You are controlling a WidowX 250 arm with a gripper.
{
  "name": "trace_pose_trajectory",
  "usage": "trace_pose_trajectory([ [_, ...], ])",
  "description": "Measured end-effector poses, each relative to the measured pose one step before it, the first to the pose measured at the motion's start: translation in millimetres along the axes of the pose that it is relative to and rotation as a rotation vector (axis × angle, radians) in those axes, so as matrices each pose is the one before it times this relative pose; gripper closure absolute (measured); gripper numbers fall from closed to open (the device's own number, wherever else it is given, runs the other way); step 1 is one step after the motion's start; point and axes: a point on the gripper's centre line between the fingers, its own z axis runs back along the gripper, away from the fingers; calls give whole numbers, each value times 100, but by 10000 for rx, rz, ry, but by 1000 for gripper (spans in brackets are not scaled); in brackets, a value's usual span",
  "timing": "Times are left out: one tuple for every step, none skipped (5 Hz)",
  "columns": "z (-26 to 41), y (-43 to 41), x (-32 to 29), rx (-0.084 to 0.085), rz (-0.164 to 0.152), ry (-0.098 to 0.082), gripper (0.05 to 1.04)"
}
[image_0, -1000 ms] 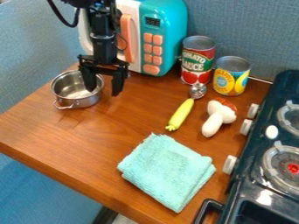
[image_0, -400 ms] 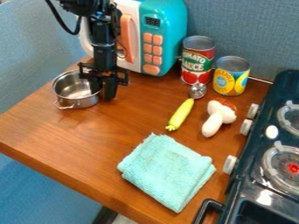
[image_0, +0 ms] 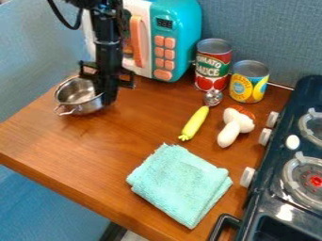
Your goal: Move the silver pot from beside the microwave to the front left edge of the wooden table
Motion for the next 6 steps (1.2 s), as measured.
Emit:
trace_pose_trajectory([
  [12,-1120,-1176,121,-60,-120,983],
  [552,406,-2041,393,372,115,983],
  [-1152,294,-1738,412,316,669,983],
  [-1594,291,-1729,318,409,694,983],
  [-548,-3,-922,81,110,447,983],
  [-586,356,-754,272,228,318,983],
])
